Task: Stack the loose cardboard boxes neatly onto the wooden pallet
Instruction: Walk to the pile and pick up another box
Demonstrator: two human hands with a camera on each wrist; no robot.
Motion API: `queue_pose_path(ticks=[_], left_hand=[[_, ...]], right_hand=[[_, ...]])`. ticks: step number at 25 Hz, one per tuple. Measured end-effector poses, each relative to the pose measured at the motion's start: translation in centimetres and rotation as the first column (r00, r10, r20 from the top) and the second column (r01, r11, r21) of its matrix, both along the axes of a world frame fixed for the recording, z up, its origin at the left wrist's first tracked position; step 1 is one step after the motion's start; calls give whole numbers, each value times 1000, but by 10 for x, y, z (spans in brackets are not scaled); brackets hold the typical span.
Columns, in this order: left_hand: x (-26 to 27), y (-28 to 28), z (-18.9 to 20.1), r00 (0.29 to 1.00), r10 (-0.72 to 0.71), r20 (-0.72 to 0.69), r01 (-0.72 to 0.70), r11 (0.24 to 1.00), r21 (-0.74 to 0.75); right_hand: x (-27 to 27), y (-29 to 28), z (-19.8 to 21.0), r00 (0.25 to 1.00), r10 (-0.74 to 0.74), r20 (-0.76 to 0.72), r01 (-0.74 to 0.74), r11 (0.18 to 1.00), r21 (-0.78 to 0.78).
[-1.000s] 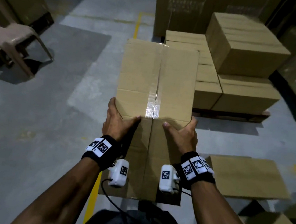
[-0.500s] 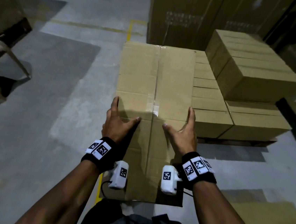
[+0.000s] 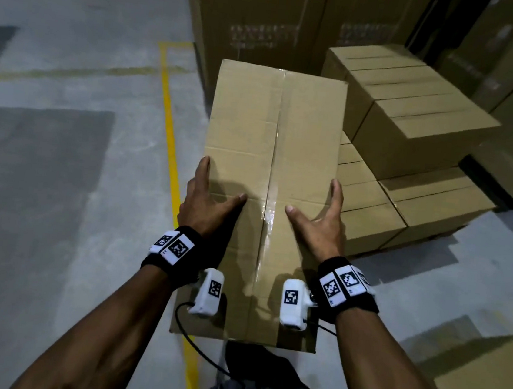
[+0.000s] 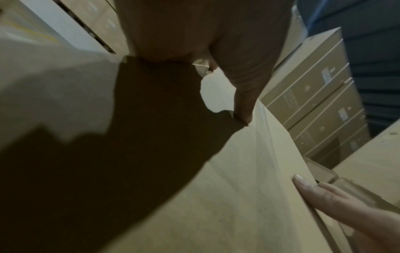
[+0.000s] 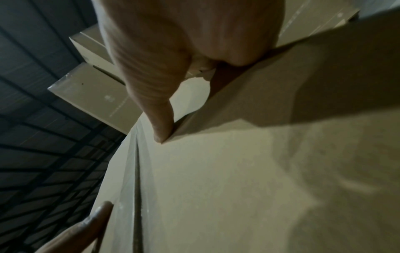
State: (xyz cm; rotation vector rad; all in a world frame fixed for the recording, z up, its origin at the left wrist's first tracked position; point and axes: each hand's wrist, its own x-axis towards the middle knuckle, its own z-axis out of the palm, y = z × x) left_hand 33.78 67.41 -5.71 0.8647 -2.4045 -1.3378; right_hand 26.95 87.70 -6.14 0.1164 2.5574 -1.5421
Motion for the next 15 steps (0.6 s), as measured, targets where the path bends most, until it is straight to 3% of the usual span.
queue_pose_path(ticks=[8, 15], left_hand=[[-214, -71, 4, 984, -175, 40, 177, 983, -56], [-350, -95, 15, 936, -352, 9, 352, 934, -58]], right_hand=[[-168, -59, -2, 981, -191, 16, 192, 978, -82], [-263, -77, 12, 940, -340, -41, 337, 940, -57]])
